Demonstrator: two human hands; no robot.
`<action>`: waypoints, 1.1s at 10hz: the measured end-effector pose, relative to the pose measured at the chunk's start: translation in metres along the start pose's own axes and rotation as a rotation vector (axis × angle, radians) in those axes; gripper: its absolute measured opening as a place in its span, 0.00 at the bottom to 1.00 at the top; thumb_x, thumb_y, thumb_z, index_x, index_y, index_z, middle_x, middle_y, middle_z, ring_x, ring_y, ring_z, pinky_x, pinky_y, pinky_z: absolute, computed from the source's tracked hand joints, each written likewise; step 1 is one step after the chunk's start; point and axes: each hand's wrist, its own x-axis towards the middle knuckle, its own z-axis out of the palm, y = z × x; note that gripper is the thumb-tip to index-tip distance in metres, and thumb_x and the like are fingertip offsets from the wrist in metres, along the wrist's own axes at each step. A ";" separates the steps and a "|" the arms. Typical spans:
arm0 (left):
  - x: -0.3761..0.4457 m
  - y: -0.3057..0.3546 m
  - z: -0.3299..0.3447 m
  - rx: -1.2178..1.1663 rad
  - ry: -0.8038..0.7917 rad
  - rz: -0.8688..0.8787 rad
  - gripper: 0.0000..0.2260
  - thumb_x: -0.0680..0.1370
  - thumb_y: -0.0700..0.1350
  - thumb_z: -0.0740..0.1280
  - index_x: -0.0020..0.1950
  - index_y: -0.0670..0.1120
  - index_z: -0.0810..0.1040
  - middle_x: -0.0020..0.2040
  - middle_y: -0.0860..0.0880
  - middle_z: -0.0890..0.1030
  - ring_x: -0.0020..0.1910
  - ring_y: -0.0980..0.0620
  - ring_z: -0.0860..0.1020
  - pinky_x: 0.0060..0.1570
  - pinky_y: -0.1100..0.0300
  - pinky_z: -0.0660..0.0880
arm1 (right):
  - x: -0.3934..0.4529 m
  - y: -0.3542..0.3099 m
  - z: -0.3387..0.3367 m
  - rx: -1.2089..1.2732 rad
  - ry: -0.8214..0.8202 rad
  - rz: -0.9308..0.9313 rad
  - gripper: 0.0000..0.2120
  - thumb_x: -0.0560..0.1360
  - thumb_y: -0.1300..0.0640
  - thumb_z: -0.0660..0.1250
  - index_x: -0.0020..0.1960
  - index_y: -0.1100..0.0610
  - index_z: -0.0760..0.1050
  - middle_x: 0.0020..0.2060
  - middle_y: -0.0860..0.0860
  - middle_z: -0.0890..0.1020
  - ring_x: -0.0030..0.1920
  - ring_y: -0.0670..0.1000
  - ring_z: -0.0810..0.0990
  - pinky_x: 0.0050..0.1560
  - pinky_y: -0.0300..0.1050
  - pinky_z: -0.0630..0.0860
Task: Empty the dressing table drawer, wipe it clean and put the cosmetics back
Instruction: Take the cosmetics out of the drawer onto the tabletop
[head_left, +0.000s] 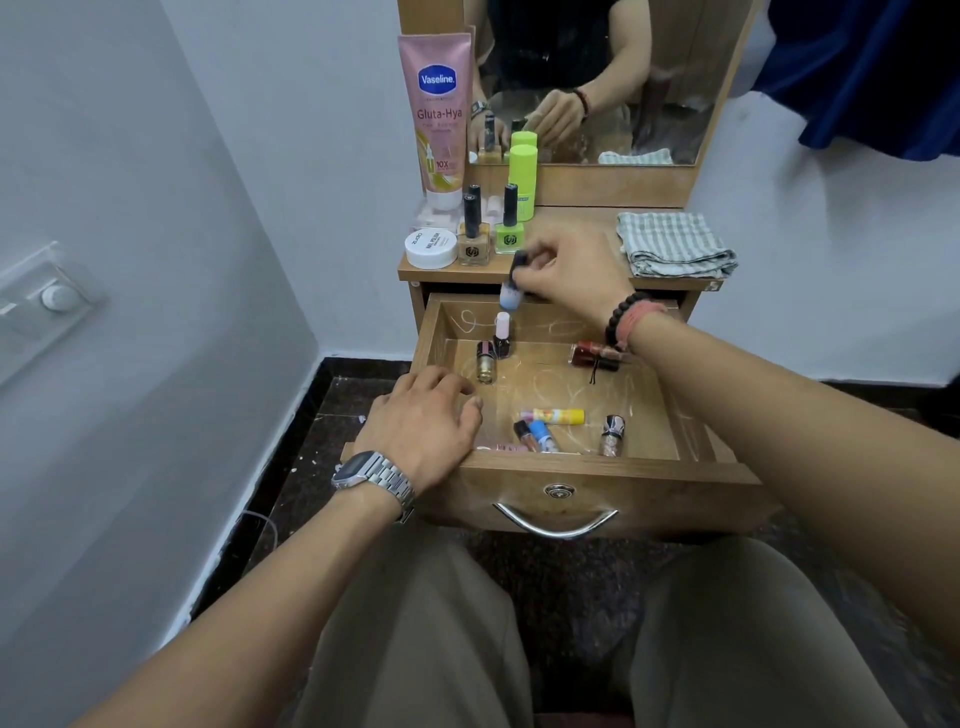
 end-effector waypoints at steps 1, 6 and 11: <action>-0.001 0.000 0.000 -0.008 -0.002 -0.001 0.18 0.80 0.56 0.51 0.65 0.54 0.71 0.67 0.54 0.69 0.66 0.50 0.67 0.61 0.50 0.67 | 0.018 -0.006 -0.008 0.096 0.124 0.055 0.06 0.69 0.57 0.72 0.44 0.58 0.83 0.36 0.52 0.84 0.38 0.49 0.82 0.45 0.43 0.80; 0.002 -0.001 0.000 -0.015 0.003 0.001 0.18 0.80 0.57 0.51 0.65 0.54 0.71 0.67 0.54 0.69 0.66 0.51 0.67 0.60 0.50 0.67 | 0.052 -0.012 0.013 -0.050 0.160 0.072 0.05 0.70 0.57 0.70 0.43 0.57 0.82 0.40 0.52 0.83 0.47 0.52 0.82 0.51 0.47 0.79; 0.002 -0.001 0.001 0.004 -0.004 -0.001 0.18 0.80 0.56 0.51 0.65 0.53 0.72 0.67 0.53 0.70 0.65 0.49 0.68 0.60 0.49 0.67 | -0.037 0.023 -0.028 -0.383 -0.568 -0.220 0.13 0.74 0.65 0.63 0.49 0.53 0.82 0.40 0.43 0.80 0.38 0.36 0.76 0.45 0.32 0.74</action>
